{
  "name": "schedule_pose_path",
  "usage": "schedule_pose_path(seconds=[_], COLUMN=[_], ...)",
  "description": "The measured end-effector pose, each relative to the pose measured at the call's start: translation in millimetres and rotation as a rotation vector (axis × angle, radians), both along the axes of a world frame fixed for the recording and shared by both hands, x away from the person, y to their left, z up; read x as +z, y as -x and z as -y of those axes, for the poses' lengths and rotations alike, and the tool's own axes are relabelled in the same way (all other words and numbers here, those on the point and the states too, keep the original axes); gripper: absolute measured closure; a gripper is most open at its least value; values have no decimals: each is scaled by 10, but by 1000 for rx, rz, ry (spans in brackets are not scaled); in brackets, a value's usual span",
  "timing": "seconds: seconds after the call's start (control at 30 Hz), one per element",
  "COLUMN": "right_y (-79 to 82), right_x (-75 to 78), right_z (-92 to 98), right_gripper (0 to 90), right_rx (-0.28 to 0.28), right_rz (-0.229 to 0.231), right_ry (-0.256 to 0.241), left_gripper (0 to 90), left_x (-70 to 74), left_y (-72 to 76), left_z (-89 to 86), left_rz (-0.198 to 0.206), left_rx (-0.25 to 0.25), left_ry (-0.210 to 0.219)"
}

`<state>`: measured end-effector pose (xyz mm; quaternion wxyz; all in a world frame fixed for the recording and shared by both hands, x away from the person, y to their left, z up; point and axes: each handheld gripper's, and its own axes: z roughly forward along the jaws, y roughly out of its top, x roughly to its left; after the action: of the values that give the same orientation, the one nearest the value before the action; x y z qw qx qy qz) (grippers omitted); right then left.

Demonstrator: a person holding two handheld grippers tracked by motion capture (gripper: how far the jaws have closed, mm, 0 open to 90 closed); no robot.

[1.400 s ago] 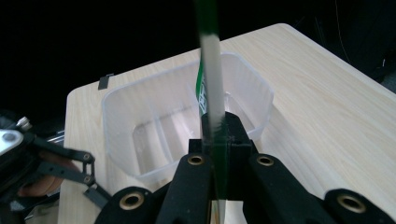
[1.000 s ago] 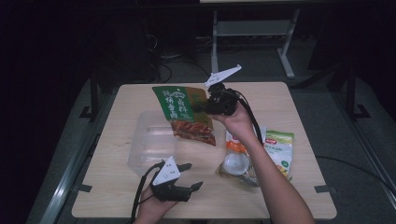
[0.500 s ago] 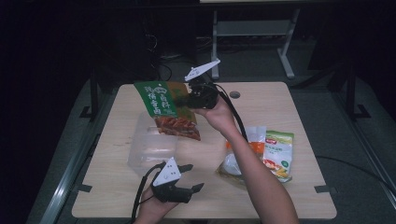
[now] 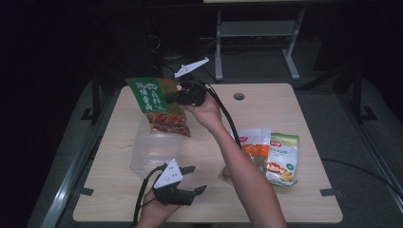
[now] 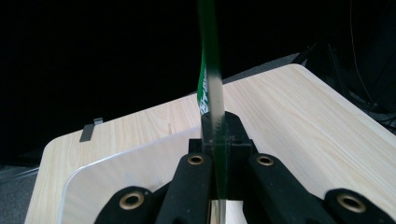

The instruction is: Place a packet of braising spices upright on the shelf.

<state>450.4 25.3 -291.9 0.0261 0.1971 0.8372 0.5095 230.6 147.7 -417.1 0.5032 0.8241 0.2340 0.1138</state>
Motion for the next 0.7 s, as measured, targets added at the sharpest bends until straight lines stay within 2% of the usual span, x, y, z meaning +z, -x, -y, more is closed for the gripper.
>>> schedule_pose_path(seconds=[0.17,0.2,0.43,0.7], right_y=[-82,-91,-157,-195], right_x=[-110,-126,-252,-343], right_z=[-91,-102,-177,-159], right_gripper=[899,899,898,899], right_rx=[-3,-4,-8,-14], right_rz=[-14,-15,-37,-60], right_ry=[-15,-14,-38,-70], left_gripper=[281,281,264,260], left_x=[4,7,5,7], left_y=[0,-12,-18,-13], left_z=[-6,-13,-14,-10], left_rz=[4,15,9,10], left_rx=[1,-1,12,13], left_ry=[0,-6,-5,-4])
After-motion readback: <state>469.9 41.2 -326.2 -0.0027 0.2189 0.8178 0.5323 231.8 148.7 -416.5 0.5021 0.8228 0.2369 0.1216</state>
